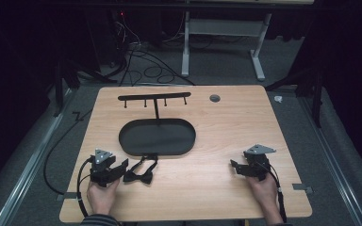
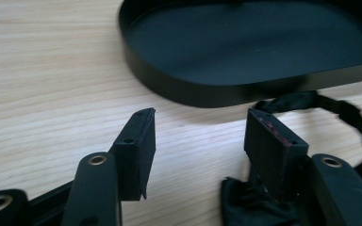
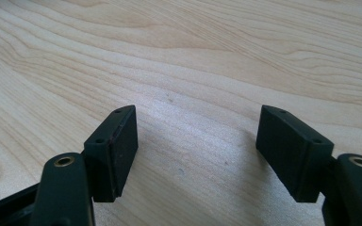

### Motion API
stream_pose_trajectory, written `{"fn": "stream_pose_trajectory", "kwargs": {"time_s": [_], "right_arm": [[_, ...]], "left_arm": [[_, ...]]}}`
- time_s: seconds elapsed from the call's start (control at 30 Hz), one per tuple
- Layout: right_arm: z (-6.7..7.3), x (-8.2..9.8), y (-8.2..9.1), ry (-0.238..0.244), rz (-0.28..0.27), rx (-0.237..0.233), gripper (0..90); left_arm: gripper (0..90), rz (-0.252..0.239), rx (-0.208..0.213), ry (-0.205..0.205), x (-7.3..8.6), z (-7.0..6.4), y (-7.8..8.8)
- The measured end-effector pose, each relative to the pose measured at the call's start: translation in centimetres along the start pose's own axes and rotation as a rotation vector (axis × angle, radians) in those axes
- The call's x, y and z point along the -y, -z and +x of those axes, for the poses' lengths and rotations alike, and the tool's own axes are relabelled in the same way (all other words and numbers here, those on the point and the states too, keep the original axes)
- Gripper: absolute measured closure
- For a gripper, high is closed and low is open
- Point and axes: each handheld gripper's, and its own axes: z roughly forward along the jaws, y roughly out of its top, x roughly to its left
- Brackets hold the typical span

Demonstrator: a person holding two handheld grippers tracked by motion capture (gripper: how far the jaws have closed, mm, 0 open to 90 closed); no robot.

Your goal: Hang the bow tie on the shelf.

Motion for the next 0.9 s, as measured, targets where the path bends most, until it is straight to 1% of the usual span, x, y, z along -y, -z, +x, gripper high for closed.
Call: {"fn": "stream_pose_trajectory", "kwargs": {"time_s": [0.07,0.1,0.13,0.17,0.2,0.23,0.3,0.37,0.4,0.53,0.7,0.8,0.83,0.87,0.9], "right_arm": [[0.0,0.0,0.0,0.000,0.000,0.000,31.5],[0.0,0.0,0.0,0.000,0.000,0.000,31.5],[0.0,0.0,0.0,0.001,0.000,0.000,31.5],[0.0,0.0,0.0,0.001,0.000,0.000,31.5],[0.0,0.0,0.0,0.000,0.000,0.000,31.5],[0.0,0.0,0.0,0.000,0.000,0.000,31.6],[0.0,0.0,0.0,0.000,0.000,0.000,31.5],[0.0,0.0,0.0,0.000,-0.001,-0.001,31.5],[0.0,0.0,0.0,-0.001,-0.001,-0.001,31.5],[0.0,0.0,0.0,-0.002,0.000,-0.002,31.5],[0.0,0.0,0.0,-0.004,0.000,-0.002,31.5],[0.0,0.0,0.0,-0.004,0.000,-0.002,31.5],[0.0,0.0,0.0,-0.004,0.000,-0.002,31.5],[0.0,0.0,0.0,-0.004,0.000,-0.002,31.4],[0.0,0.0,0.0,-0.004,0.000,-0.002,31.4]], "left_arm": [[44.6,0.005,0.011,-0.015,-0.2,-0.5,-0.1],[44.7,0.005,0.011,-0.015,-0.2,-0.5,-0.1],[44.8,0.008,0.022,-0.025,-0.2,-0.9,-0.3],[44.8,0.008,0.022,-0.025,-0.2,-0.9,-0.3],[44.9,0.019,0.026,-0.040,-0.2,-1.2,-0.6],[45.1,0.030,0.030,-0.043,-0.2,-1.3,-0.8],[46.2,0.035,0.040,-0.037,-0.2,-1.5,-1.0],[49.2,0.030,0.045,-0.039,-0.1,-1.7,-1.1],[50.3,0.029,0.053,-0.048,-0.1,-2.0,-1.3],[54.5,0.057,0.049,-0.079,0.0,-2.6,-1.9],[58.9,0.078,0.057,-0.087,0.1,-2.8,-2.4],[61.7,0.095,0.051,-0.108,0.2,-3.0,-2.8],[63.1,0.095,0.051,-0.108,0.2,-3.0,-2.8],[64.4,0.112,0.047,-0.123,0.3,-3.1,-3.1],[65.8,0.112,0.047,-0.123,0.3,-3.1,-3.1]]}}
